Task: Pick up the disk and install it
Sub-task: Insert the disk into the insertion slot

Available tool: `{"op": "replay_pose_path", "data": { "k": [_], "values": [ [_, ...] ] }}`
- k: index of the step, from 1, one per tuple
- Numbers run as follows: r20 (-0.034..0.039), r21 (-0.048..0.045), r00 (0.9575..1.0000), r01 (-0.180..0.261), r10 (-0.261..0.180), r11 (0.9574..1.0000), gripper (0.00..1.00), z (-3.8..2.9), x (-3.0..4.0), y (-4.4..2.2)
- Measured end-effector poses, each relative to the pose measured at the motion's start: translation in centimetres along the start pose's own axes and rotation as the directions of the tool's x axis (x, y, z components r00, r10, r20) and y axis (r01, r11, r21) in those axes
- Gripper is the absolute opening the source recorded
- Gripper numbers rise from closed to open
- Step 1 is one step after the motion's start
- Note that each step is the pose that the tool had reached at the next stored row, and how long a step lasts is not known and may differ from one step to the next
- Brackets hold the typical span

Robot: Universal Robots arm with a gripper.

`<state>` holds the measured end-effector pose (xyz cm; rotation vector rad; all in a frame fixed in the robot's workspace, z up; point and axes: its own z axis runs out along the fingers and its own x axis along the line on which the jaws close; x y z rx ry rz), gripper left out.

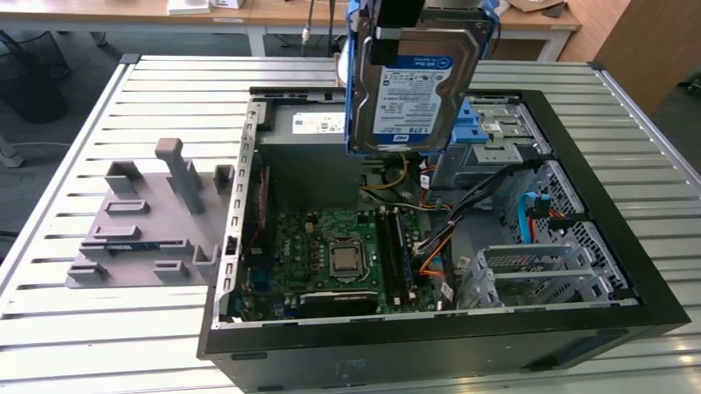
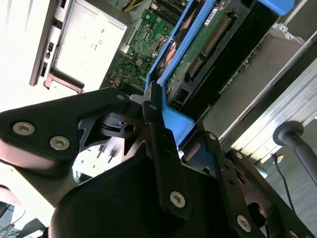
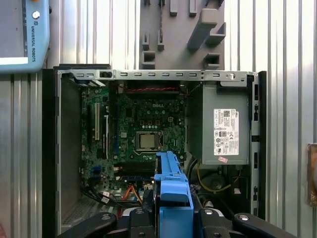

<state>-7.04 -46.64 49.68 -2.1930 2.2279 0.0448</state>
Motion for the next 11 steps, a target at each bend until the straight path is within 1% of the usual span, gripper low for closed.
{"op": "replay_pose_path", "data": {
  "k": [6,9,11],
  "values": [
    [0.0,0.0001,1.0,-0.003,0.003,1.0,0.36,0.02,1.27,-0.02],
    [-0.0002,0.0001,1.0,-0.004,0.004,1.0,0.36,0.02,1.78,-0.03],
    [-0.0005,0.0001,1.0,-0.004,0.004,1.0,0.36,0.02,2.0,-0.09]
  ]
}}
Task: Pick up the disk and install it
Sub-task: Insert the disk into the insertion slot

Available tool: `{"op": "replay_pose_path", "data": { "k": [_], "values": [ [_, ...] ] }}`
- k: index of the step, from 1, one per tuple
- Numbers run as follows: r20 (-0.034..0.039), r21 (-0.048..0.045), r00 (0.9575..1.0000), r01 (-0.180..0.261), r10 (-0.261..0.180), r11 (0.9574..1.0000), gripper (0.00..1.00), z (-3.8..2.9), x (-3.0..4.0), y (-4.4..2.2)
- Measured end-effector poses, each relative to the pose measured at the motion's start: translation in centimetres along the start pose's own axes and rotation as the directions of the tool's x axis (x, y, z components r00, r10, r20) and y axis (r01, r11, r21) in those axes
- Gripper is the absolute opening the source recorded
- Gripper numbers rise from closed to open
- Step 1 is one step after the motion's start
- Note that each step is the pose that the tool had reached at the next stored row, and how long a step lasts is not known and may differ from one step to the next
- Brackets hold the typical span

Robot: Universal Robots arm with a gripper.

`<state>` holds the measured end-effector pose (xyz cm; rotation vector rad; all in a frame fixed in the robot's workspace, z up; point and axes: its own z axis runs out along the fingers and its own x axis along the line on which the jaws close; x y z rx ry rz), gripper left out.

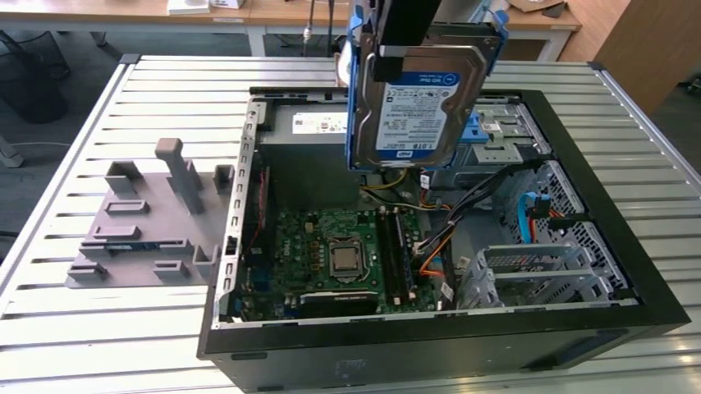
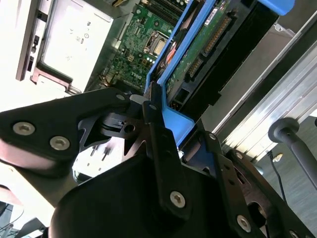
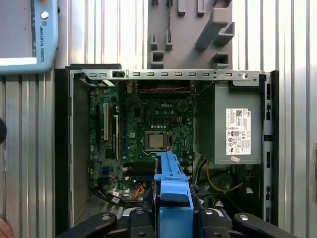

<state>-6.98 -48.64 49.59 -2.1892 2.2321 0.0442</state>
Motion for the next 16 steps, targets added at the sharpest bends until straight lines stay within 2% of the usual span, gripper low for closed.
{"op": "replay_pose_path", "data": {
  "k": [5,9,16],
  "values": [
    [-0.0002,0.0,1.0,0.0,0.0,1.0,0.36,0.02,0.16,-0.93],
    [-0.0003,-0.0001,1.0,0.0,0.0,1.0,0.36,0.06,0.33,-1.2],
    [-0.0001,0.0,1.0,0.0,0.0,1.0,0.36,0.27,2.01,-1.26]
  ]
}}
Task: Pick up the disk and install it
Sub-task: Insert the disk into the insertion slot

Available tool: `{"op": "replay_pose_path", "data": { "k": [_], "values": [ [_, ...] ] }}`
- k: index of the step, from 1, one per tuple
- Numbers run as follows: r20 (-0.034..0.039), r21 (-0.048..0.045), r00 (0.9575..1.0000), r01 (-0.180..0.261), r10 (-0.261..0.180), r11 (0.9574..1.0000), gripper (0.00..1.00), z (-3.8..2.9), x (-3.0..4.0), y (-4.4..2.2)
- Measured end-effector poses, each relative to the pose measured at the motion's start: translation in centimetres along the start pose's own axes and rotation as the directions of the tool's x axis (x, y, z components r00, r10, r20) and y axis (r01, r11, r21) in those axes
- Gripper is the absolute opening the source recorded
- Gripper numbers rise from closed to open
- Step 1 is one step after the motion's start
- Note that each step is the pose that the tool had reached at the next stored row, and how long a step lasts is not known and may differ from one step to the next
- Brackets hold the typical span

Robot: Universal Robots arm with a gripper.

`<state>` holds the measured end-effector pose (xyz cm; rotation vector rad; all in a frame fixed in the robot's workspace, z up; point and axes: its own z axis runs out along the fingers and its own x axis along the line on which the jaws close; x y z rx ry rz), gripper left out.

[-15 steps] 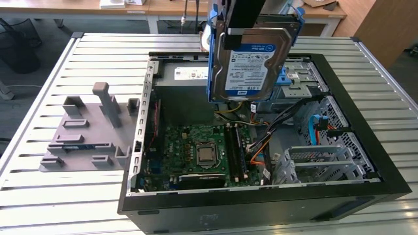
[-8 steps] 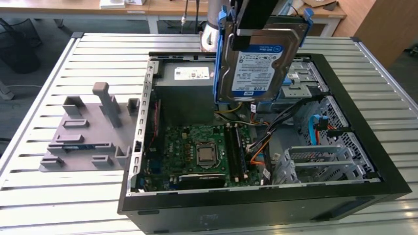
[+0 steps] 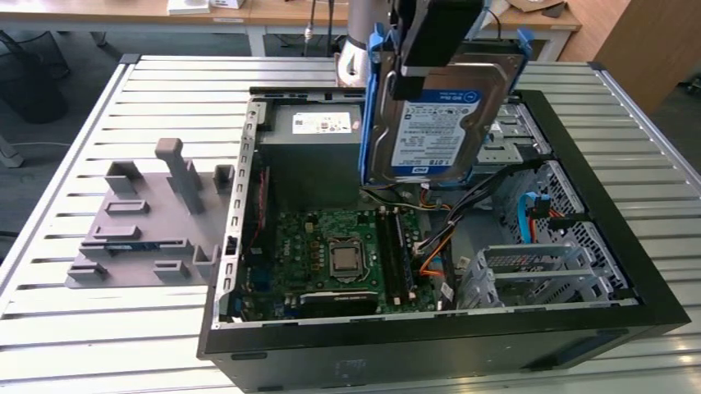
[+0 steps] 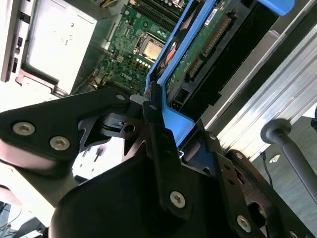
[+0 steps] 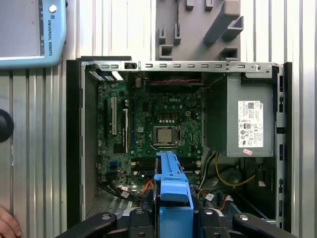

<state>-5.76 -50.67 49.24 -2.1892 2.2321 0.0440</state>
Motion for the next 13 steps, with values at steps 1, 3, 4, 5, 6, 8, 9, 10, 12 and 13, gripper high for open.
{"op": "replay_pose_path", "data": {
  "k": [1,3,4,5,6,8,9,10,12,13],
  "values": [
    [-0.0002,-0.0001,1.0,0.0,0.0,1.0,0.36,0.03,0.27,-0.02],
    [-0.0001,0.0,1.0,0.0,0.0,1.0,0.36,0.11,0.8,-0.07],
    [-0.0002,-0.0001,1.0,0.0,0.0,1.0,0.36,0.15,1.07,-0.11],
    [0.0,0.0,1.0,0.0,0.0,1.0,0.36,0.19,1.3,-0.18],
    [-0.0001,0.0,1.0,0.0,0.0,1.0,0.36,0.22,1.43,-0.4],
    [-0.0001,-0.0001,1.0,0.0,0.0,1.0,0.36,0.27,1.57,-0.96],
    [-0.0001,0.0,1.0,0.0,0.0,1.0,0.36,0.3,1.61,-1.2],
    [-0.0001,0.0,1.0,0.0,0.0,1.0,0.36,0.33,1.67,-1.37],
    [-0.0003,-0.0001,1.0,0.0,0.0,1.0,0.36,0.39,1.88,-1.5],
    [-0.0001,-0.0001,1.0,0.0,0.0,1.0,0.36,0.44,2.1,-1.54]
  ]
}}
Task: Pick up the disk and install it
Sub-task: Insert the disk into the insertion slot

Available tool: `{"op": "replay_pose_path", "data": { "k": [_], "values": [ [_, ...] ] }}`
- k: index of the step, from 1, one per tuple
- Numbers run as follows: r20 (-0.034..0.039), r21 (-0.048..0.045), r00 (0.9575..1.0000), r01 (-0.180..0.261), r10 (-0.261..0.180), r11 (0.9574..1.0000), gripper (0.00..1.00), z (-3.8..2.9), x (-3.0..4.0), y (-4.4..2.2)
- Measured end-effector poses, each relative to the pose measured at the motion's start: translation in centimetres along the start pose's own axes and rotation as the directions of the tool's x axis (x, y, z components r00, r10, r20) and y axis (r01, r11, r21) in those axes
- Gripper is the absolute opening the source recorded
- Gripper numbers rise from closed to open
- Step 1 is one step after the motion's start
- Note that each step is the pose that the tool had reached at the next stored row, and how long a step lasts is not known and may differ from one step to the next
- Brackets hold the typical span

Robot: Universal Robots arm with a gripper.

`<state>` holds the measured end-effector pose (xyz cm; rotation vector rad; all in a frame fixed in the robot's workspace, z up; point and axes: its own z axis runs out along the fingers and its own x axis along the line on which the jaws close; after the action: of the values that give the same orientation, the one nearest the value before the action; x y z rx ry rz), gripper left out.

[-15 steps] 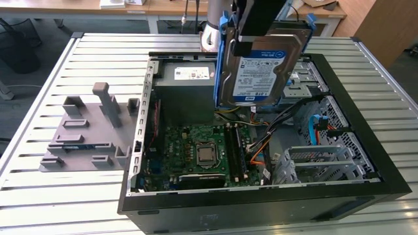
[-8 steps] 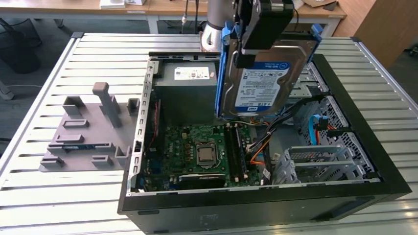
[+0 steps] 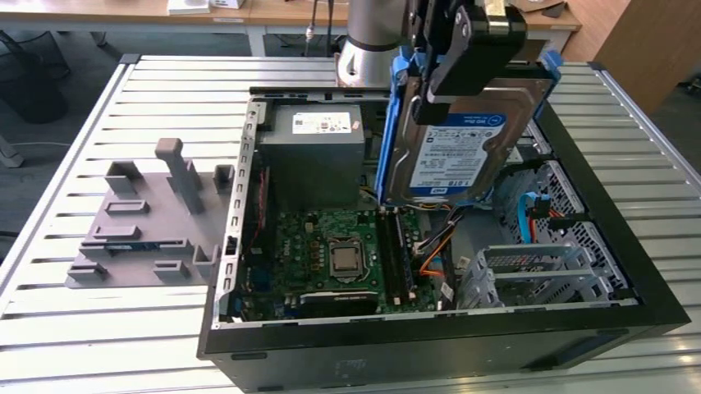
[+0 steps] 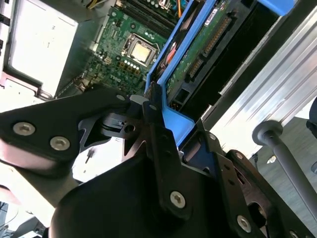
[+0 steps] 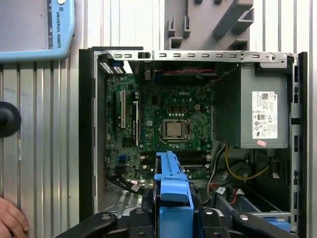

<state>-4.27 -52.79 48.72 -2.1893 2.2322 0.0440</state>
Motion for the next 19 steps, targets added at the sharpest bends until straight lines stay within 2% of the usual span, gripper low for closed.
{"op": "replay_pose_path", "data": {
  "k": [4,6,12,16,19],
  "values": [
    [0.0,0.0,1.0,0.0,0.0,1.0,0.36,0.19,1.19,-0.17],
    [0.0001,0.0,1.0,0.0,0.0,1.0,0.36,0.32,1.57,-0.41],
    [-0.0003,-0.0001,1.0,0.0,0.0,1.0,0.36,0.74,2.17,-2.05],
    [0.0,0.0,1.0,0.0,0.0,1.0,0.36,0.99,2.88,-2.35],
    [-0.0001,0.0,1.0,-0.004,0.004,1.0,0.36,1.19,3.0,-2.55]
  ]
}}
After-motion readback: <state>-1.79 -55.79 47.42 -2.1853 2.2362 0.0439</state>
